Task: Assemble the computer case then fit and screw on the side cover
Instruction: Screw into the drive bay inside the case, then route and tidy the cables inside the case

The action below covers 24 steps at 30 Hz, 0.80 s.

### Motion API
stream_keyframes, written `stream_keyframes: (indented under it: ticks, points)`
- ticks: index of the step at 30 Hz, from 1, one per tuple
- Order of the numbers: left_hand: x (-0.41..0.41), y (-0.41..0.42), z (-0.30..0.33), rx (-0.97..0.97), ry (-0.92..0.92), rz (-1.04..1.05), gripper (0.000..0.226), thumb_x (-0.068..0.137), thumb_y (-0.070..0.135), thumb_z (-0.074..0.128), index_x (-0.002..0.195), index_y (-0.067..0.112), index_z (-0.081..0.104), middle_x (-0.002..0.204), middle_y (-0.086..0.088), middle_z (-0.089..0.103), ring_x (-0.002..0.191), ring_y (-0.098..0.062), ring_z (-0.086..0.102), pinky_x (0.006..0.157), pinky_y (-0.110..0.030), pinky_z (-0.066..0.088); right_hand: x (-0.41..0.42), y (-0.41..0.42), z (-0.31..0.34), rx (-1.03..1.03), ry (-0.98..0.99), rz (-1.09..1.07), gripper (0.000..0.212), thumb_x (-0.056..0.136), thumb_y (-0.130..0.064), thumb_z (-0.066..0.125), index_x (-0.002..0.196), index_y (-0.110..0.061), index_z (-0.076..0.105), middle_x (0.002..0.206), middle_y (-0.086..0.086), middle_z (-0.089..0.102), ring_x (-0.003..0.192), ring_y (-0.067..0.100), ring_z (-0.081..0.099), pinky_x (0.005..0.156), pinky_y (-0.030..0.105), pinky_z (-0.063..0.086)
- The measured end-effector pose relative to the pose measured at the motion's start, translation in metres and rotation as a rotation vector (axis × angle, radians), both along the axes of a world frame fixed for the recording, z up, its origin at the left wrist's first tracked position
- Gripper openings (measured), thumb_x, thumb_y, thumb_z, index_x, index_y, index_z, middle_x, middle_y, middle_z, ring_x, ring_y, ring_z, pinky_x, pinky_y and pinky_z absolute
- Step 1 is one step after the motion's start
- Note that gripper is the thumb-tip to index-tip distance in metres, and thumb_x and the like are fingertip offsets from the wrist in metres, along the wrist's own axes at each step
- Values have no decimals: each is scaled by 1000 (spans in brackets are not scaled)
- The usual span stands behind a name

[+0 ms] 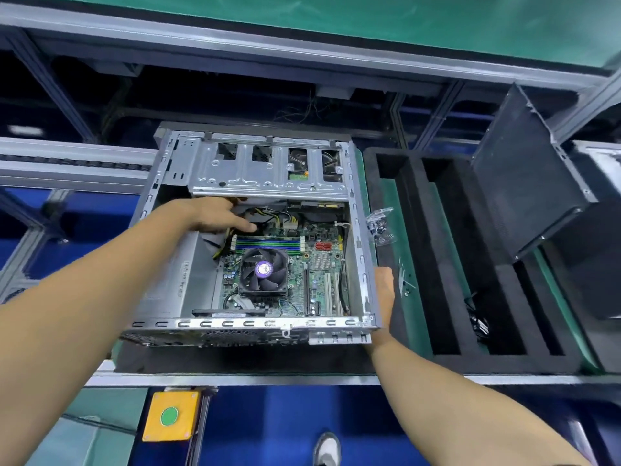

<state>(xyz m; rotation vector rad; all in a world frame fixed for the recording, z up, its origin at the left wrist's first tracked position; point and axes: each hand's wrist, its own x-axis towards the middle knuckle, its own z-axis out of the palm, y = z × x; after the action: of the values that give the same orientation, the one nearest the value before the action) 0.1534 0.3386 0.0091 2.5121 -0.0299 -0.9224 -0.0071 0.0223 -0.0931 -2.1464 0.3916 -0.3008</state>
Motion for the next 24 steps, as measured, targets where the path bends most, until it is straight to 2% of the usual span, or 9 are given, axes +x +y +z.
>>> stream_keyframes:
  ticks: [2,4,6,8,10,13,15,19,24]
  points:
    - [-4,2,9,-15,95,0,107,58,84,73,124,1,59,108,-6,59,96,-22,57,88,-33,46,-2,1,3,91,-23,33,18,84,-35,55,87,-53,59,95,-16,48,82,0,50,75,21,44]
    - [-10,-1,23,127,99,-64,101,74,82,62,133,1,53,134,-12,55,116,-27,53,105,-40,42,-1,-3,4,176,-10,18,14,88,-25,53,99,-30,60,104,-2,48,93,2,49,81,28,42]
    - [-18,-8,38,231,56,-109,88,88,72,55,140,2,48,147,-13,48,127,-29,49,110,-41,38,-1,-5,5,250,26,-12,25,86,-22,47,105,-9,58,108,7,47,101,22,49,88,40,44]
    - [-27,-20,54,286,55,-148,78,96,63,51,144,3,44,152,-14,44,135,-30,45,112,-40,36,-5,-10,8,229,54,11,29,85,3,46,110,-9,56,111,7,46,103,29,47,93,44,44]
    - [-34,-34,71,381,55,-197,67,102,57,44,146,6,44,153,-12,45,137,-30,45,111,-39,36,-9,-24,16,168,47,69,38,83,8,43,109,-18,53,109,1,45,103,21,44,91,32,38]
    - [-40,-64,99,458,32,-234,50,106,46,42,139,10,52,142,-9,56,128,-28,54,108,-39,40,-2,-73,32,28,3,42,29,84,2,45,101,-21,50,104,-2,46,98,16,38,79,25,29]
    - [-35,-89,112,432,42,-266,37,108,31,43,122,1,60,115,-12,68,105,-30,65,98,-45,52,8,-121,37,-76,63,-2,21,87,3,48,98,-15,50,106,2,47,101,22,39,78,31,29]
    - [-21,-154,129,305,-51,-321,24,104,24,48,100,1,56,92,-11,70,78,-27,70,73,-38,53,18,-214,36,-266,428,62,15,93,2,48,98,-12,46,114,11,45,95,29,46,75,42,44]
    - [-8,-245,123,190,-291,-431,19,101,33,57,103,15,52,93,-1,59,90,-26,55,75,-37,42,16,-268,21,-493,764,379,32,93,5,52,122,-7,45,133,16,40,121,37,45,98,50,49]
